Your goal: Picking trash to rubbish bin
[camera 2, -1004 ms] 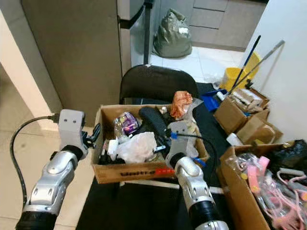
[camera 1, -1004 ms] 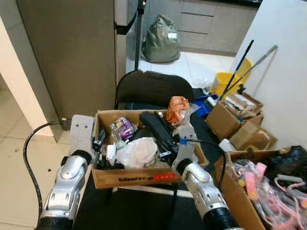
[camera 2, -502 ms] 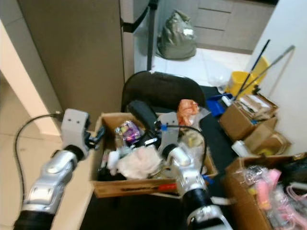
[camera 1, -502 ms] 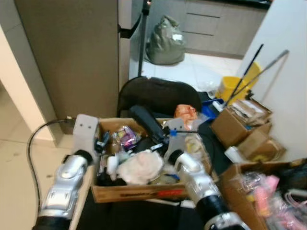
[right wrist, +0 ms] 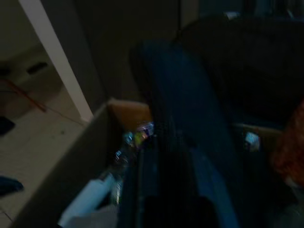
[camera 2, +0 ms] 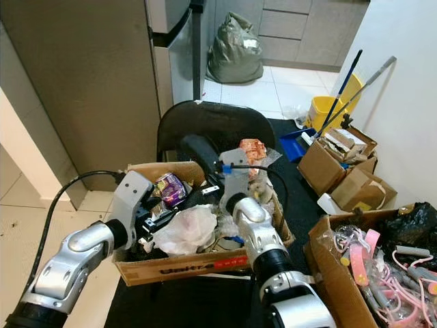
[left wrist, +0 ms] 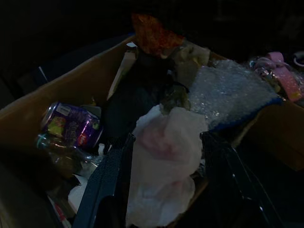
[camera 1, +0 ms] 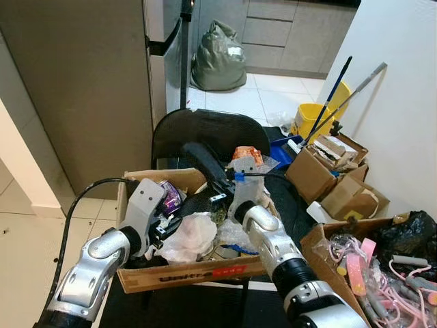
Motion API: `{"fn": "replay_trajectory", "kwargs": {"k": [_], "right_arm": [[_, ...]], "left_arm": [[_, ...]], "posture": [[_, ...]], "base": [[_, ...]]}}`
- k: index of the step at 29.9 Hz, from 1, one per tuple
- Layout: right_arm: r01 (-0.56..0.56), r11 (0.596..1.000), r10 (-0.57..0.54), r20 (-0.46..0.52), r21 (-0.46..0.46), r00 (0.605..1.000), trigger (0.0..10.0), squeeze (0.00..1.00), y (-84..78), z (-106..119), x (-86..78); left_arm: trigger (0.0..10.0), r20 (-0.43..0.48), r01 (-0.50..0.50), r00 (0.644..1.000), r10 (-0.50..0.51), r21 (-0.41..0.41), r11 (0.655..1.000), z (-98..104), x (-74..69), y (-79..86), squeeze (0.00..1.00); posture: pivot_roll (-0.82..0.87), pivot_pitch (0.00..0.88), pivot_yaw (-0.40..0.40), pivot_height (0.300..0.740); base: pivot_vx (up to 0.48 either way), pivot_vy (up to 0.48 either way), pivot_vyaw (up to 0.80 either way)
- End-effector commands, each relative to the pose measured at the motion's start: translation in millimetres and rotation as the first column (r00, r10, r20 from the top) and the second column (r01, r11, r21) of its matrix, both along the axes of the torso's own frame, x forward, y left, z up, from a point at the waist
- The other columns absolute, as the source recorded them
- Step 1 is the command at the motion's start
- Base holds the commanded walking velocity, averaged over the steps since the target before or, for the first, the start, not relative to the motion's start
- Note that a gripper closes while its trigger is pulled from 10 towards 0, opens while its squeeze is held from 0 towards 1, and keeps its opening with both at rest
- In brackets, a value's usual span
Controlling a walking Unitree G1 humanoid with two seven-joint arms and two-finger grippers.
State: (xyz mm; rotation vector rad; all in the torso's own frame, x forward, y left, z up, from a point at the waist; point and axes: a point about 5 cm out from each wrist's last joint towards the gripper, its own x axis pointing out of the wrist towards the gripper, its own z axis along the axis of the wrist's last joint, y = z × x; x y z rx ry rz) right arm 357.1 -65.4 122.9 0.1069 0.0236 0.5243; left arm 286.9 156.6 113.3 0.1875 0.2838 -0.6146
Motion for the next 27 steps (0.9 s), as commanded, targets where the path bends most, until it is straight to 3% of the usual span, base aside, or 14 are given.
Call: {"fn": "replay_trajectory", "kwargs": {"k": [1, 2, 3, 6, 10, 11, 13, 16, 21, 27], "right_arm": [[0.036, 0.999, -0.035, 0.037, -0.009, 0.999, 10.0, 1.00, -2.4, 5.0, 2.4], [0.052, 0.999, -0.051, 0.045, -0.009, 0.998, 10.0, 1.00, -2.8, 6.1, 3.3], [0.106, 0.993, -0.105, -0.027, 0.049, 0.994, 10.0, 0.00, -8.7, 2.3, 5.9], [0.159, 0.981, -0.153, -0.063, 0.113, 0.986, 10.0, 0.00, -17.0, 0.7, 7.4], [0.293, 0.944, -0.282, -0.089, 0.153, 0.955, 10.0, 0.00, -44.4, -4.4, 8.6], [0.293, 0.944, -0.282, -0.089, 0.153, 0.955, 10.0, 0.00, -44.4, -4.4, 8.6], [0.367, 0.925, -0.362, -0.066, 0.096, 0.930, 10.0, 0.00, -66.2, -12.5, 2.9], [0.465, 0.885, -0.465, -0.120, -0.031, 0.877, 10.0, 0.00, -90.8, -38.9, -11.2], [0.522, 0.853, -0.516, -0.179, -0.014, 0.838, 10.0, 0.00, -102.0, -51.0, -21.4], [0.551, 0.835, -0.542, -0.183, -0.005, 0.820, 10.0, 0.00, -104.0, -57.9, -35.5]], "left_arm": [[10.0, -0.005, 0.008, 1.000, -0.008, 0.020, 1.000, -0.3, -0.4, 2.4, 0.02], [10.0, -0.004, 0.009, 1.000, -0.009, 0.024, 1.000, -0.1, 0.1, 3.2, 0.02], [10.0, 0.008, -0.001, 1.000, 0.001, 0.046, 0.999, 0.4, 2.3, 4.4, 0.01], [10.0, 0.020, -0.030, 0.999, 0.029, 0.055, 0.998, 2.4, 4.7, 6.5, 0.00], [10.0, 0.064, -0.183, 0.982, 0.180, 0.052, 0.982, 9.0, 16.0, 19.0, 0.00], [10.0, 0.064, -0.183, 0.982, 0.180, 0.052, 0.982, 9.0, 16.0, 19.0, 0.00], [10.0, 0.115, -0.313, 0.945, 0.307, 0.041, 0.949, 14.2, 25.5, 26.2, 0.00], [10.0, 0.132, -0.463, 0.882, 0.452, 0.067, 0.884, 11.5, 32.0, 36.0, 0.00], [10.0, 0.154, -0.487, 0.870, 0.469, 0.106, 0.867, 6.9, 32.7, 35.8, 0.00], [10.0, 0.215, -0.446, 0.881, 0.422, 0.079, 0.891, 13.6, 31.7, 24.4, 0.00]], "posture": [[0.03, 0.054, -0.069, 0.740], [0.03, 0.054, -0.069, 0.740], [0.04, 0.052, -0.078, 0.740], [0.04, 0.055, -0.078, 0.740], [0.02, 0.062, -0.072, 0.740], [0.02, 0.062, -0.072, 0.740], [0.02, 0.064, -0.075, 0.740], [0.00, 0.063, -0.052, 0.740], [-0.01, 0.063, -0.050, 0.740], [-0.02, 0.063, -0.041, 0.740]], "base": [[0.000, 0.000, 0.00], [0.000, 0.000, 0.00], [0.000, 0.000, 0.00], [0.000, 0.000, 0.00], [0.000, 0.000, 0.00], [0.000, 0.000, 0.00], [0.000, 0.000, 0.00], [0.000, 0.000, 0.00], [0.000, 0.000, -0.64], [0.000, 0.000, -0.80]]}}
